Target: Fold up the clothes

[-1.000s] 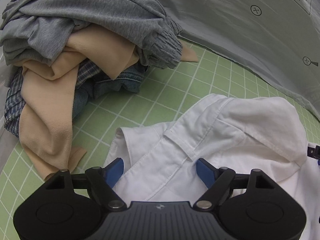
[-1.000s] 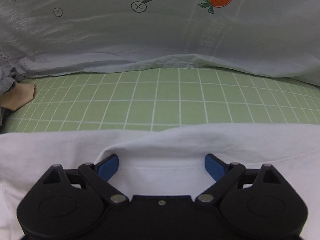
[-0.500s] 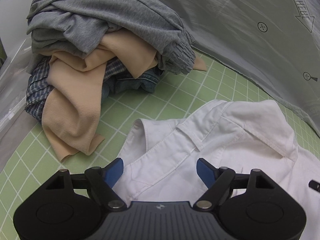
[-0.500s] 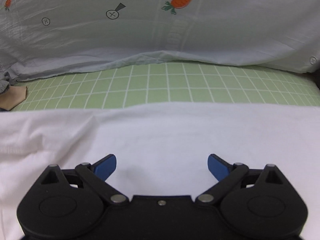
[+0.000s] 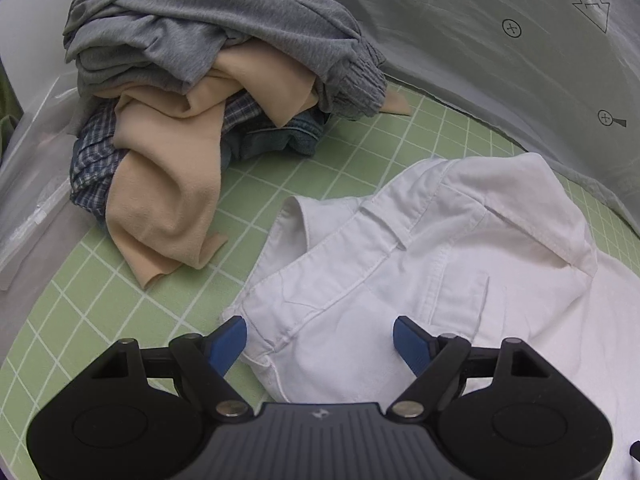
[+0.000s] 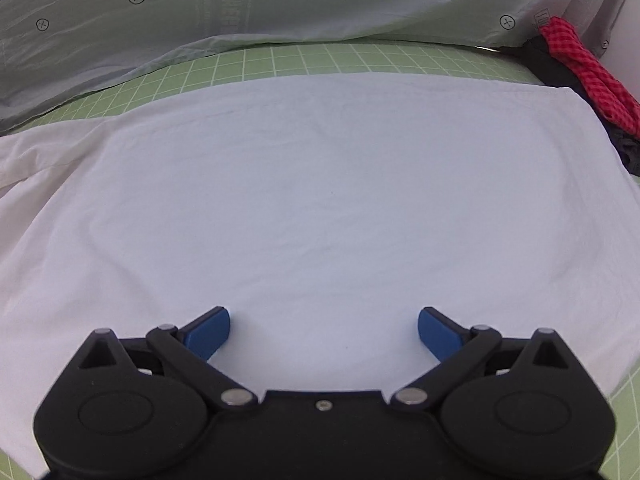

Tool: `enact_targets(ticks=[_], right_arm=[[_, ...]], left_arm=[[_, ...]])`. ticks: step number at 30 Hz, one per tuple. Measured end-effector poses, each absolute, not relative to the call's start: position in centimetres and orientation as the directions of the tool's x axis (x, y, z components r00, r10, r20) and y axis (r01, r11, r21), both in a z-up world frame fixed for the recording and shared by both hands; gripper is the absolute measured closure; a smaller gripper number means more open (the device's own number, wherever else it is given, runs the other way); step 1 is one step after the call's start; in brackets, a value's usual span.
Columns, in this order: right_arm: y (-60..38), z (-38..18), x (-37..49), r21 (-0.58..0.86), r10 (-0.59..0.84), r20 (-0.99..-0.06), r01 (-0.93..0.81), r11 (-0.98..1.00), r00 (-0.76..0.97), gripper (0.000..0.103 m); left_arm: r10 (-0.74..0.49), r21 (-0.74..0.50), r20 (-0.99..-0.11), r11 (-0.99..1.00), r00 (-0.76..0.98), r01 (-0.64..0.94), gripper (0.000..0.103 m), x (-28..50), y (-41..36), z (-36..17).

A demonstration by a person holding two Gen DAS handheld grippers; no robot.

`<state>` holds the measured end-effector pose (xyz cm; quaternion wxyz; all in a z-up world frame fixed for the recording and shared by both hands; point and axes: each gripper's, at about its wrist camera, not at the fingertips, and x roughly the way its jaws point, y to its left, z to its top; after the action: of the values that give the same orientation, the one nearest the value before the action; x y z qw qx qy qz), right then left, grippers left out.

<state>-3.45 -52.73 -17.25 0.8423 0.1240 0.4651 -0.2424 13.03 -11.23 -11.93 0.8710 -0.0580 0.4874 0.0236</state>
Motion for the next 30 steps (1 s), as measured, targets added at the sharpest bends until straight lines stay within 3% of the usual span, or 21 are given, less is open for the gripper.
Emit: enact_targets(ticks=[5, 17, 20, 22, 23, 30], right_arm=[[-52.9, -17.1, -4.1, -0.005, -0.284, -0.840, 0.517, 0.856, 0.462, 0.001], [-55.7, -15.8, -5.9, 0.057, -0.289, -0.827, 0.583, 0.811, 0.483, 0.001], [-57.2, -15.6, -6.8, 0.071, -0.314, -0.821, 0.632, 0.772, 0.476, 0.001], [-58.1, -15.5, -7.5, 0.078, -0.331, -0.819, 0.662, 0.745, 0.468, 0.001], [-58.6, -15.5, -7.9, 0.080, -0.338, -0.819, 0.676, 0.733, 0.464, 0.001], [-60.8, -15.9, -10.2, 0.089, -0.367, -0.829, 0.749, 0.657, 0.421, 0.001]], left_arm=[[-0.069, -0.211, -0.858, 0.951, 0.509, -0.228, 0.022, 10.6, -9.8, -13.1], [-0.157, -0.364, -0.830, 0.879, 0.535, -0.306, 0.024, 10.4, -9.6, -14.7], [-0.178, -0.381, -0.814, 0.882, 0.553, -0.276, 0.037, 10.5, -9.9, -14.8], [-0.203, -0.399, -0.801, 0.882, 0.564, -0.250, 0.055, 10.5, -10.0, -14.6], [-0.222, -0.415, -0.791, 0.879, 0.570, -0.235, 0.071, 10.5, -10.1, -14.4], [-0.249, -0.424, -0.759, 0.890, 0.601, -0.167, 0.086, 9.8, -11.1, -12.2]])
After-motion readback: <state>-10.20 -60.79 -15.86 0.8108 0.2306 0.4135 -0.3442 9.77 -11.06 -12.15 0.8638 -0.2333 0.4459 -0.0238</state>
